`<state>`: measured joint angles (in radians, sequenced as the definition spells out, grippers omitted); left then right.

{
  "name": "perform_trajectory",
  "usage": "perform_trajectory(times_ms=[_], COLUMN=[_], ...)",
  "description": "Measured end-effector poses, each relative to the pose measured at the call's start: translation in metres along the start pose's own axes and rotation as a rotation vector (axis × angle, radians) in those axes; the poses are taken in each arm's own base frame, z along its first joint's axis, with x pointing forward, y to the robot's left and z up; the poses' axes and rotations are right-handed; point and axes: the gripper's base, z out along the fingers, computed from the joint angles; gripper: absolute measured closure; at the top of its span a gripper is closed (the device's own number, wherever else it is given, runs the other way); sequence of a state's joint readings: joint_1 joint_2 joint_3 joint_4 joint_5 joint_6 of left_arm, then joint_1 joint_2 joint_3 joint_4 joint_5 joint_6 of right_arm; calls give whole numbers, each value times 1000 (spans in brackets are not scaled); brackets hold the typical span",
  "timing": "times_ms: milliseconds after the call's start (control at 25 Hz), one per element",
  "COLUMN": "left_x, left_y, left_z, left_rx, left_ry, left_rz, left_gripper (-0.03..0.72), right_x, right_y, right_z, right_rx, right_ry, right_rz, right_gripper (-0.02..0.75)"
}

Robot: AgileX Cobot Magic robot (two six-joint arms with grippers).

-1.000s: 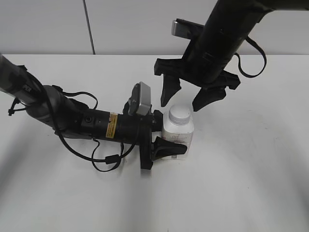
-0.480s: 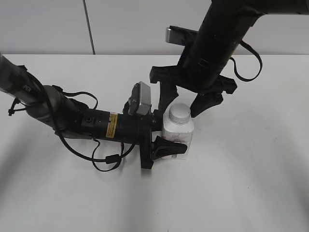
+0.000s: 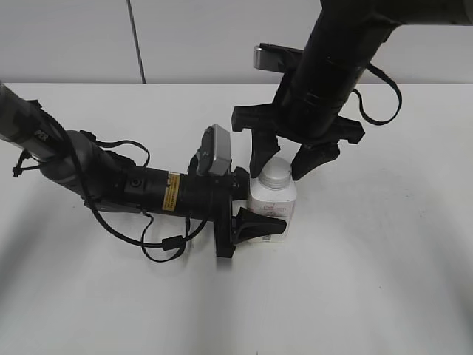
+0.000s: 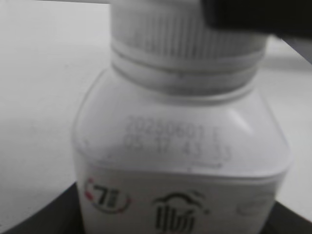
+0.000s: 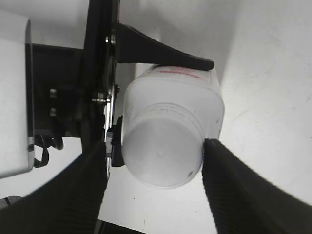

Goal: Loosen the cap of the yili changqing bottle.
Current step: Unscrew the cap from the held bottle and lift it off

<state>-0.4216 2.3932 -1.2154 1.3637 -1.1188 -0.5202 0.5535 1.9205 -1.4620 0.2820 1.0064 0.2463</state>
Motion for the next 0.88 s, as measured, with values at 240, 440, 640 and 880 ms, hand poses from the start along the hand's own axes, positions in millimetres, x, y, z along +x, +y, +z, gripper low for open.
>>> perform_trajectory(times_ms=[240, 440, 640, 880], left_x=[0, 0, 0, 0], left_y=[0, 0, 0, 0], left_z=[0, 0, 0, 0], left_rx=[0, -1, -3, -3], left_ry=[1, 0, 0, 0], left_rz=[0, 0, -1, -1], left_gripper=[269, 269, 270, 270], right_x=[0, 0, 0, 0], right_y=[-1, -1, -1, -1], right_z=[0, 0, 0, 0], right_rx=[10, 12, 14, 15], right_ry=[-2, -3, -3, -4], right_rz=[-5, -8, -9, -9], right_gripper=[313, 322, 323, 324])
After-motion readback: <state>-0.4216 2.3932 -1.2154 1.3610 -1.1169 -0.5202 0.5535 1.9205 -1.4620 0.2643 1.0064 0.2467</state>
